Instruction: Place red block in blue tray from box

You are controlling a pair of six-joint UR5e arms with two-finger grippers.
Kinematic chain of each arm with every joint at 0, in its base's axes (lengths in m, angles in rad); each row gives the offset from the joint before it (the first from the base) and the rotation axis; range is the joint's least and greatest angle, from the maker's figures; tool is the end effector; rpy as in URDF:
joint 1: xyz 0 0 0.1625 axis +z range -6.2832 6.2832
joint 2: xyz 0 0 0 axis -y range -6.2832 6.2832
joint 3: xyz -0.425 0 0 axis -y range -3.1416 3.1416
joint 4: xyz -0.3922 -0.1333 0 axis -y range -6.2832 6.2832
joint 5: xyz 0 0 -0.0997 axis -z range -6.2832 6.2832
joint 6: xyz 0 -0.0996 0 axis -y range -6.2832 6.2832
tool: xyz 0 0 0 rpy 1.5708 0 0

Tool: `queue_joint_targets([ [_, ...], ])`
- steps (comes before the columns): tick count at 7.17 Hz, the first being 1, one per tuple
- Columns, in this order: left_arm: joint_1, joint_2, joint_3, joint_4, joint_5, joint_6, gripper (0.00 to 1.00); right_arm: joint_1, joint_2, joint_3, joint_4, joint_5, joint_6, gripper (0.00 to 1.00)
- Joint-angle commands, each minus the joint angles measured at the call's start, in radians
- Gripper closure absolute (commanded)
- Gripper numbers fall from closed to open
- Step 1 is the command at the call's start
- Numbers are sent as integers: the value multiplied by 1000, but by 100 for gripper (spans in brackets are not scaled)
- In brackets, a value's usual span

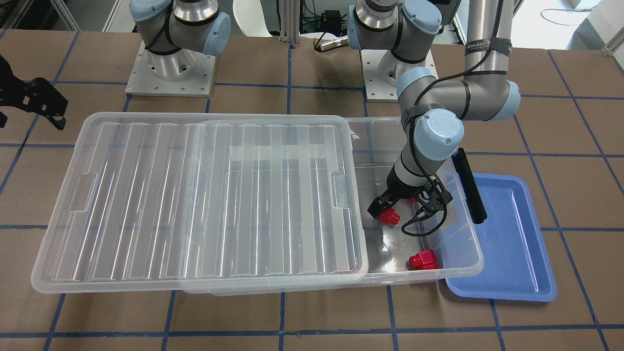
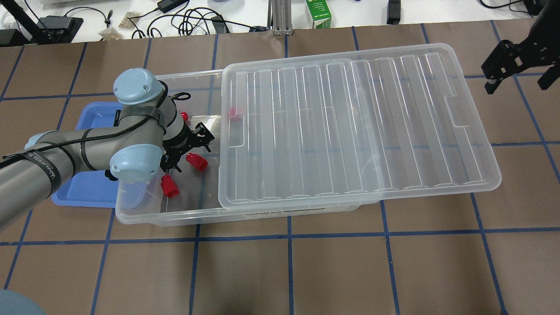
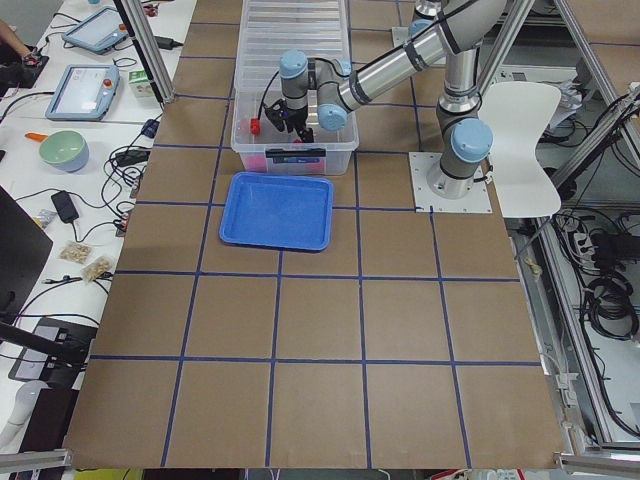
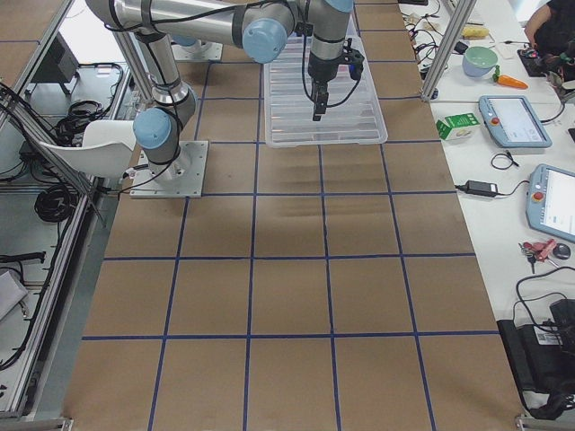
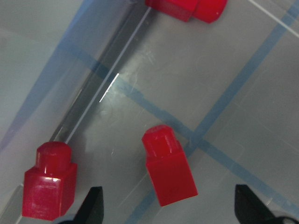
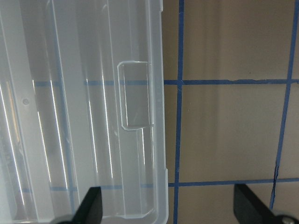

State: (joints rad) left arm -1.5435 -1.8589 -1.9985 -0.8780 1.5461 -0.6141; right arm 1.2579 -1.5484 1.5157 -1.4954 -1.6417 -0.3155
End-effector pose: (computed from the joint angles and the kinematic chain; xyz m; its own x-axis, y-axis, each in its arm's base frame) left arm -0.1217 -0.5176 0.2108 -0.8010 -0.5986 0.0069 -0.5981 0.8007 0.0330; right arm -0.0328 -0.5116 0.4967 -0.9985 -0.0058 0.0540 -0.0024 0.9980 0.0625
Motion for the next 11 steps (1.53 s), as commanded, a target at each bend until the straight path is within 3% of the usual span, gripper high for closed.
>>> queue_joint_targets([
  [1,-1,-26,-3,5,0,-4,0,0,11,6,4,11,-4,0],
  [4,-1,-68,-3,71,2,-9,20,0,14,5,32,11,-14,0],
  [5,-1,-72,-3,86,0,-12,38,0,4,5,33,11,-10,0],
  [6,0,-71,-3,89,-10,-6,82,0,5,5,33,7,-2,0],
  [7,2,-63,1,94,-11,7,100,0,4,5,33,-3,-2,0],
  [9,3,-45,3,93,-8,7,100,0,5,5,34,-4,-1,0],
  [11,5,25,65,64,-9,7,100,0,5,5,32,-3,-1,0],
])
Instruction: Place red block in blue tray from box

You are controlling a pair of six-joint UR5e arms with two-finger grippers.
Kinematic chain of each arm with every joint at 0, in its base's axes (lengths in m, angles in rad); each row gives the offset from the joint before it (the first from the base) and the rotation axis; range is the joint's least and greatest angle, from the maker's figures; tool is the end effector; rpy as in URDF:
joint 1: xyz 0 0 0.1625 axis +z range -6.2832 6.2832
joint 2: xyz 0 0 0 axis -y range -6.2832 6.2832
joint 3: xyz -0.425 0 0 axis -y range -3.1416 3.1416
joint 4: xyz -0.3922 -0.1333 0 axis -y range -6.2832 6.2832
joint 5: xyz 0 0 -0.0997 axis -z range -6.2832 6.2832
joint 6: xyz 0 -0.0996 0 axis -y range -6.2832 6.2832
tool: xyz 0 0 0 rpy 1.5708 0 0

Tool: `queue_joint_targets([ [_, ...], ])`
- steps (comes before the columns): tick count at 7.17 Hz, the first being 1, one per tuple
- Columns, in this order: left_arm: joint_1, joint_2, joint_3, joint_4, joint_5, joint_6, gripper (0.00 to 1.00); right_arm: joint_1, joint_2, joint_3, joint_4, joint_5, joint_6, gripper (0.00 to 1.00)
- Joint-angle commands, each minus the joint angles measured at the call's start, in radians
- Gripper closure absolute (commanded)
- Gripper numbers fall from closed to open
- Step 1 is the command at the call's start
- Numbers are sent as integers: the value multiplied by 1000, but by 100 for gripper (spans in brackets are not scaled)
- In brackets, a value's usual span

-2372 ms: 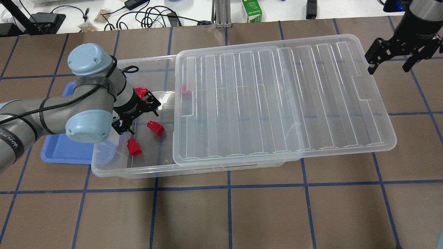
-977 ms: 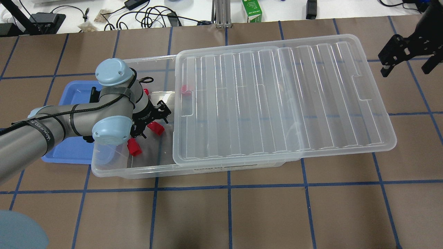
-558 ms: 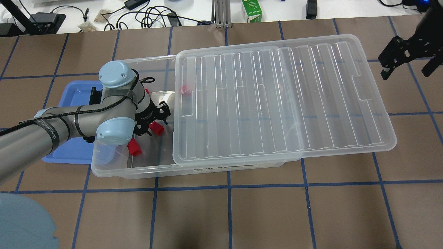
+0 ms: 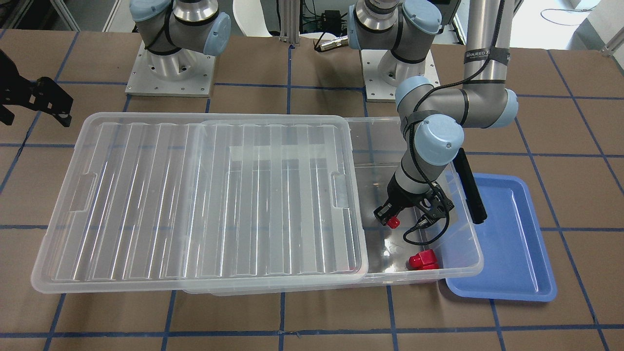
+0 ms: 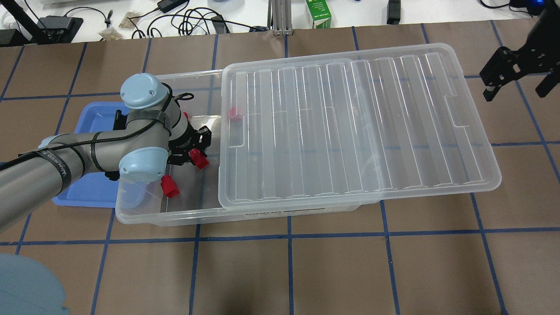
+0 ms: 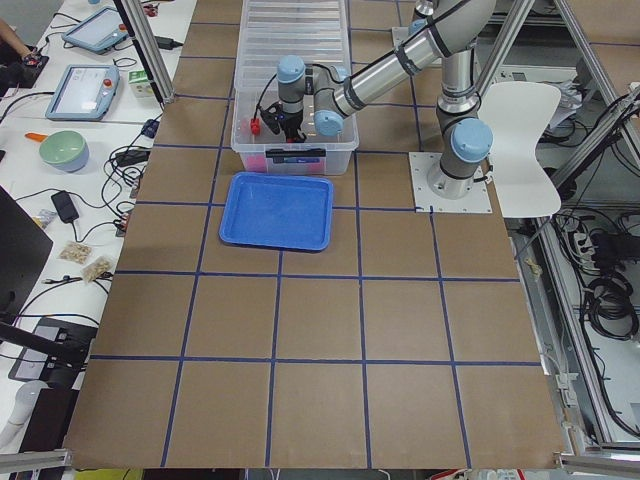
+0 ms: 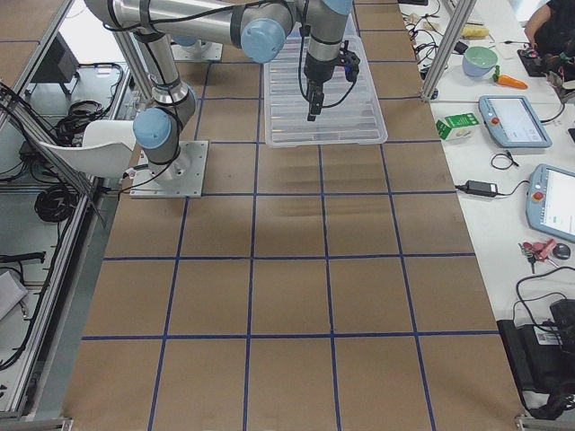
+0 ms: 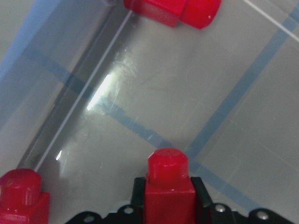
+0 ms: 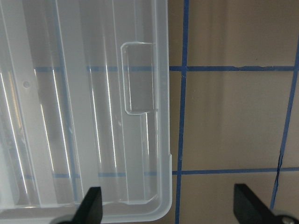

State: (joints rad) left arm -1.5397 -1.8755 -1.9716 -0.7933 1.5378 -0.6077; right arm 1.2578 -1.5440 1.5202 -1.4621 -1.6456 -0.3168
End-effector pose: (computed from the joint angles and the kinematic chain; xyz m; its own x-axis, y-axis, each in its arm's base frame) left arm -0.1200 -0.5367 0.2215 -0.8025 -0.5928 0.0681 -0.5959 0.8021 -0.0403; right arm -0.0325 -0.5091 0.4893 -0.9990 -0.0093 0.0443 -0.0046 0.9946 0.1038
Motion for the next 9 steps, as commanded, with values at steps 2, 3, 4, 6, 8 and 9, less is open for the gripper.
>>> queue_joint_targets([
  [2,3,140,91,-188,-28,2,100,-3,8,2,-3,-2,-2,0],
  [3,27,176,132,-267,-27,20,100,-15,10,2,-12,-2,-13,0],
  [4,97,179,178,-300,-24,167,100,-17,10,2,-12,-2,-11,0],
  [6,228,194,262,-383,-27,352,100,-34,53,2,-32,3,-31,0],
  [8,375,153,281,-396,-30,642,100,-114,103,3,-86,7,-134,0],
  [9,419,123,280,-386,-30,737,100,-145,145,3,-115,10,-140,0],
])
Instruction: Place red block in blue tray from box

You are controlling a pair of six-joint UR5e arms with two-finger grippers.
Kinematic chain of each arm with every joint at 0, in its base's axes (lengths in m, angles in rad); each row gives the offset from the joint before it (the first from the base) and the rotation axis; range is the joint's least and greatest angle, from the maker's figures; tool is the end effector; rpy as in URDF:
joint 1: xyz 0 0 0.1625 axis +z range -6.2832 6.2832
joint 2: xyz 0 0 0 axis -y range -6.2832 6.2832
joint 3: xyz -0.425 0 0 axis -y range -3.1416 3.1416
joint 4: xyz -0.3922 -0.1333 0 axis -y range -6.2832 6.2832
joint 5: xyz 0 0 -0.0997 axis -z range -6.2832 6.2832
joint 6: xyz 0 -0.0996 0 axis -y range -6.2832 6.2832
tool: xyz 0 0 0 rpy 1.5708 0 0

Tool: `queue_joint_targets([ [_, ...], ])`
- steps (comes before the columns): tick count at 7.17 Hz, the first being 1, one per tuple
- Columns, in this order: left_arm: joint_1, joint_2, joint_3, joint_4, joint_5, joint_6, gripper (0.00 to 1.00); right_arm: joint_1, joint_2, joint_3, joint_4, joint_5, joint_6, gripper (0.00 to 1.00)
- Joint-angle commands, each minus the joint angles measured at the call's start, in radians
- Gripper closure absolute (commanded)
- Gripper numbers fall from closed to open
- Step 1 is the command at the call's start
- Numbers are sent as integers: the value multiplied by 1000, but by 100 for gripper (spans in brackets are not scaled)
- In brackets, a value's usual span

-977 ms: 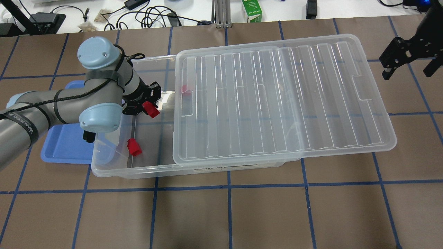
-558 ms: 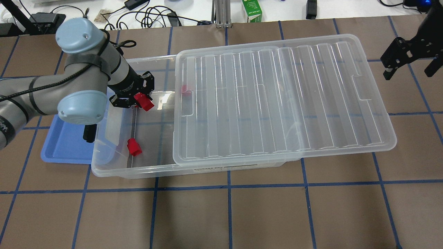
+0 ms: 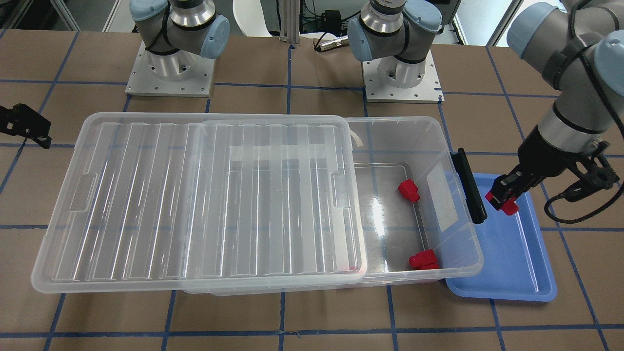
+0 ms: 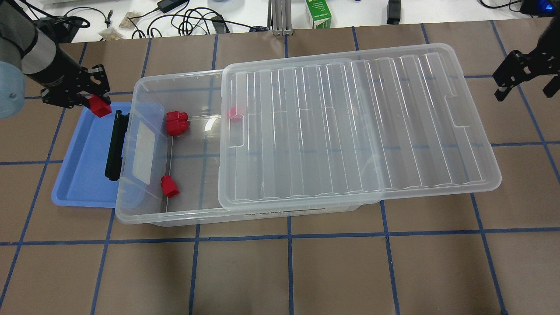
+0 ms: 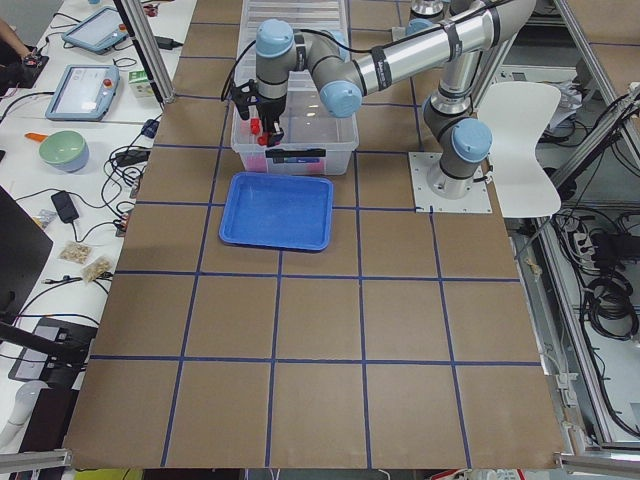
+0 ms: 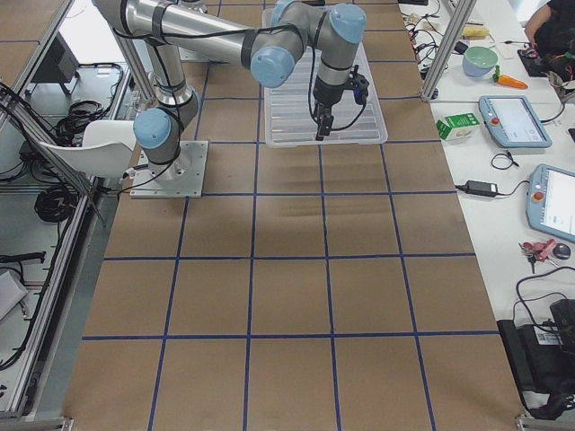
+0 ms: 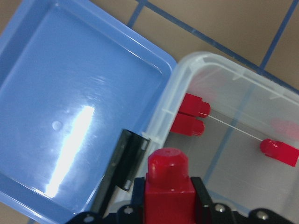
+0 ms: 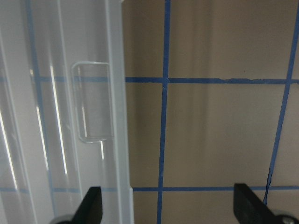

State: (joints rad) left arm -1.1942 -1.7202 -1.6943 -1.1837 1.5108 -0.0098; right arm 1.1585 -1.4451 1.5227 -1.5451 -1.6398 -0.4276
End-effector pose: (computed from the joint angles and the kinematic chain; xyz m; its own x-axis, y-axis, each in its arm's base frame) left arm 0.0732 -0.5639 0.3896 -0.9271 -0.3698 0.0607 -0.3745 0.9203 -0.1134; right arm -0.0978 -0.5392 0.4446 -0.9996 -0.0201 0.0196 -0.0175 0.9923 0.1223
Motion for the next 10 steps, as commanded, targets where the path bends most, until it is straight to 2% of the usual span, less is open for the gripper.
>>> queue_joint_targets([
  [1,96,-68,-4,15,-3,240,100,-54,80,16,-85,1,-57,0],
  [2,120,-126,-11,77,-4,284,100,-54,86,49,-145,1,-103,0],
  [4,127,-223,-68,232,-11,344,100,-48,84,128,-185,9,-99,0],
  [5,127,-251,-114,310,-7,391,100,-45,86,132,-187,9,-100,0],
  [6,128,-257,-123,321,-3,396,100,-42,84,140,-187,21,-99,0],
  [7,128,-257,-123,323,2,392,27,-39,83,143,-185,59,-94,0],
  [8,128,-245,-114,319,5,387,0,-34,80,142,-185,70,-91,0],
  [9,122,-227,-79,303,5,386,0,-17,83,142,-184,69,-89,0],
  [10,108,-193,3,160,5,372,0,-11,83,143,-181,70,-86,0],
])
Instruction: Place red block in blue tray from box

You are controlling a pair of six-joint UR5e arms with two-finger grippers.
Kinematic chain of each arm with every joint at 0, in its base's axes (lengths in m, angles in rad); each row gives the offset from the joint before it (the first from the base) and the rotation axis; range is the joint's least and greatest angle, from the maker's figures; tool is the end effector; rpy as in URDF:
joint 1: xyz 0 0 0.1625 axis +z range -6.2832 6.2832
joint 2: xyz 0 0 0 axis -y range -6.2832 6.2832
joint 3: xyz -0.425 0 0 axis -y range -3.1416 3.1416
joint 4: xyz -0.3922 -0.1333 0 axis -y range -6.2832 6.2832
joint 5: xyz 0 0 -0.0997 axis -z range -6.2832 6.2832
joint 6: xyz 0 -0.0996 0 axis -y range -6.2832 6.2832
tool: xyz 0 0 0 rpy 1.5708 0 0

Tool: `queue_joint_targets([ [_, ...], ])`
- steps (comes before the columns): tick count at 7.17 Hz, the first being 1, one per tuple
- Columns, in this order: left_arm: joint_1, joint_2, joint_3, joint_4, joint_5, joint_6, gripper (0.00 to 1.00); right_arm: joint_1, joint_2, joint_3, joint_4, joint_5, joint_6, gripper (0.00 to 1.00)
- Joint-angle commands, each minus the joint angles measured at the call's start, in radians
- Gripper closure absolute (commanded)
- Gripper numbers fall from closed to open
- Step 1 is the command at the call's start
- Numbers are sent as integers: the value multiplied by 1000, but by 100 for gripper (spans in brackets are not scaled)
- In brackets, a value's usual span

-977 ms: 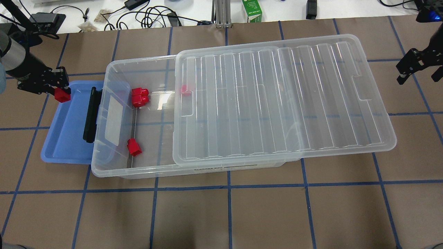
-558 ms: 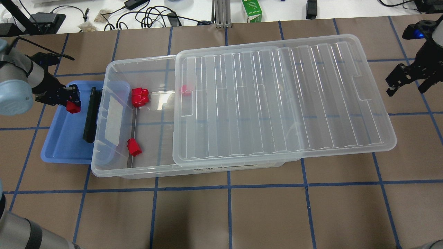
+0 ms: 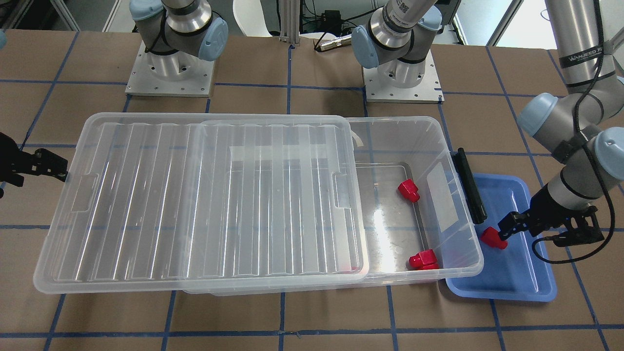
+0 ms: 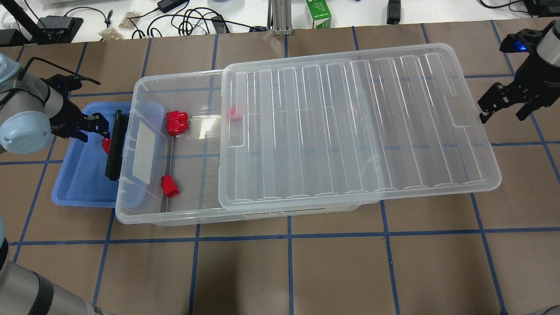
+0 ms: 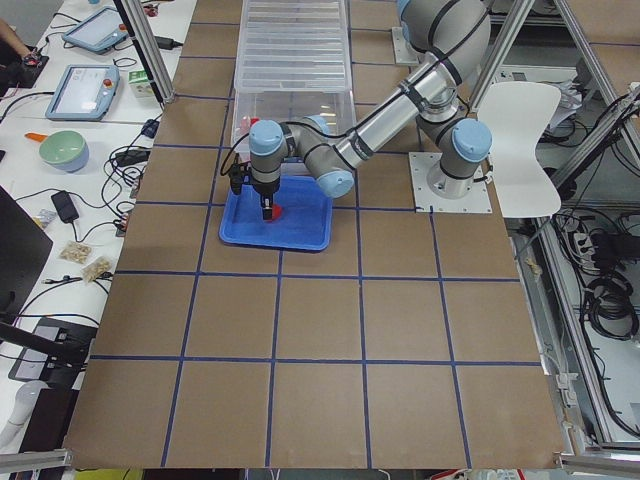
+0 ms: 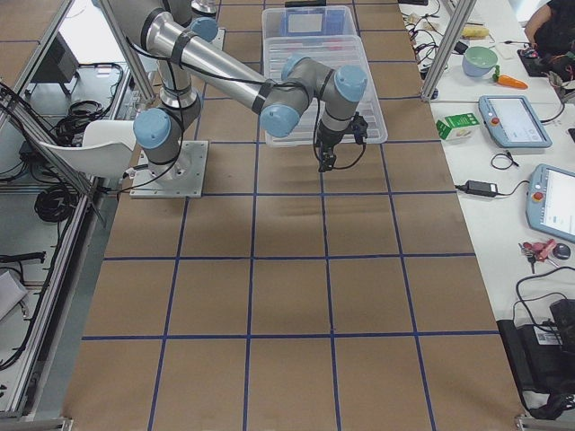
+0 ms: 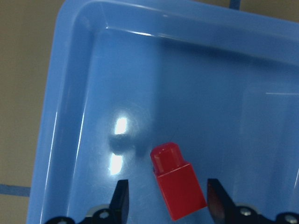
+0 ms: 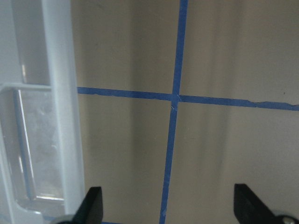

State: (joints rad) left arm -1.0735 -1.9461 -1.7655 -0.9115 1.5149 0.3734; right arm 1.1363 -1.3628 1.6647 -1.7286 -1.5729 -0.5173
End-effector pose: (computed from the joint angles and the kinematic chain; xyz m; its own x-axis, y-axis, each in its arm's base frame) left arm 0.1614 -0.5884 0.2561 -0.9926 -0.1201 0.0193 -0.1214 0.9872 -0.1033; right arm -0.1094 -0.5518 0.3488 -0.9945 -0.0783 -0.0692 -0.0866 0.9883 0.1258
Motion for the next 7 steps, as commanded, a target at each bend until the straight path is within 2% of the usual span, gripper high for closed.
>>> queue_joint_targets([
  [1,-16,79,175,-324,-10,-66,0,11,1,3,7,4,10,0],
  [2,-40,135,266,-474,-10,-76,0,13,-1,13,9,5,34,0],
  [3,-118,180,302,-541,1,-100,0,32,-4,27,0,17,66,0],
  [5,-296,237,299,-546,63,-334,0,106,-4,27,-3,17,175,0],
  [7,-417,268,294,-596,82,-408,0,166,-6,27,-3,19,261,0],
])
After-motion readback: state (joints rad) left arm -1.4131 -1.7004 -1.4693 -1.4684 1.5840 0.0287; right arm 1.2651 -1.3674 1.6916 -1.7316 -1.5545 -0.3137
